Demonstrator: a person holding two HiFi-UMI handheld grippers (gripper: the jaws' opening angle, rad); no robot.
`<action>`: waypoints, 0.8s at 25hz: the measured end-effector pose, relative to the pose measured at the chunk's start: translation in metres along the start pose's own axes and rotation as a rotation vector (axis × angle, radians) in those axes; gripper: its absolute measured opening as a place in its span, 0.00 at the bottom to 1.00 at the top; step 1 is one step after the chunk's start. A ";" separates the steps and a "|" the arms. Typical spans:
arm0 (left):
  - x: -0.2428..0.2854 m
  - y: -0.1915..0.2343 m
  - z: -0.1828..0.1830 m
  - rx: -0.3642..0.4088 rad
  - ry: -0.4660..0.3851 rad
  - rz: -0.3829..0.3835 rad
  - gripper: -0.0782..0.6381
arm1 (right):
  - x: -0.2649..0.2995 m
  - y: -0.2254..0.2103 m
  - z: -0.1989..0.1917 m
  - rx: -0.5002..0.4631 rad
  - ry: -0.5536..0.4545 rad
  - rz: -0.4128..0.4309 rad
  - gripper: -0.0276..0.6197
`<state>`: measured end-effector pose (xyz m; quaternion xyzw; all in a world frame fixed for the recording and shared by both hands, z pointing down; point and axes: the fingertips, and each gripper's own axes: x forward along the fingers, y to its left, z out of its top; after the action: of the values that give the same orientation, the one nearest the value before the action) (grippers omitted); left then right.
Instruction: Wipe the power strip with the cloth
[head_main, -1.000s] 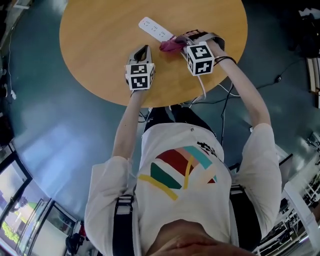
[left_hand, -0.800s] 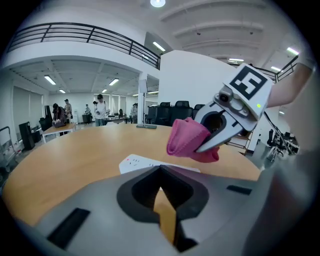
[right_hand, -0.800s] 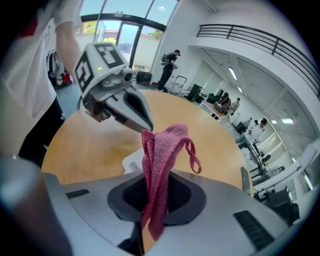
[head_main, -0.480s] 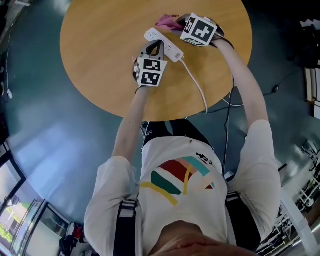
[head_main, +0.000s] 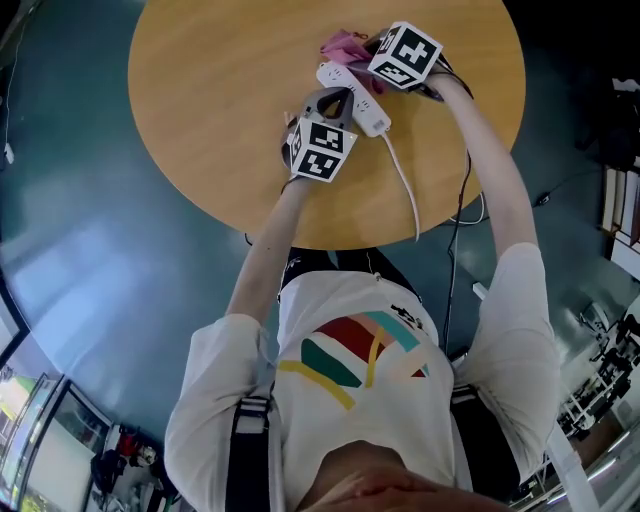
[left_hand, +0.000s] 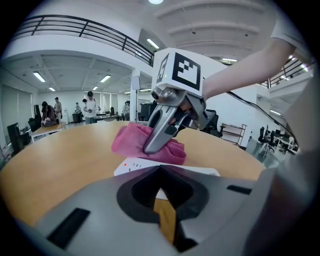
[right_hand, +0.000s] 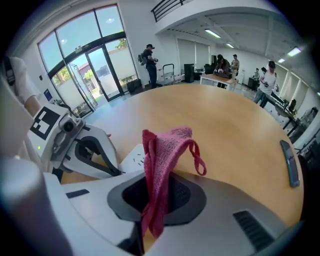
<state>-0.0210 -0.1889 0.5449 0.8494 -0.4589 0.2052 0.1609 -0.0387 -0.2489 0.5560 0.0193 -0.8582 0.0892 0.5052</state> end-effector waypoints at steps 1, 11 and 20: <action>-0.001 0.001 0.000 0.011 0.000 -0.002 0.17 | 0.000 -0.003 0.002 0.015 -0.003 -0.006 0.10; -0.005 0.005 0.004 0.031 -0.008 -0.024 0.17 | 0.007 0.006 0.010 0.034 0.025 0.023 0.10; 0.000 0.003 -0.005 0.080 0.007 -0.015 0.17 | -0.005 0.048 -0.047 0.068 0.068 0.065 0.10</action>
<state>-0.0250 -0.1881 0.5496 0.8578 -0.4434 0.2251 0.1300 -0.0011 -0.1937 0.5674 0.0056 -0.8371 0.1351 0.5301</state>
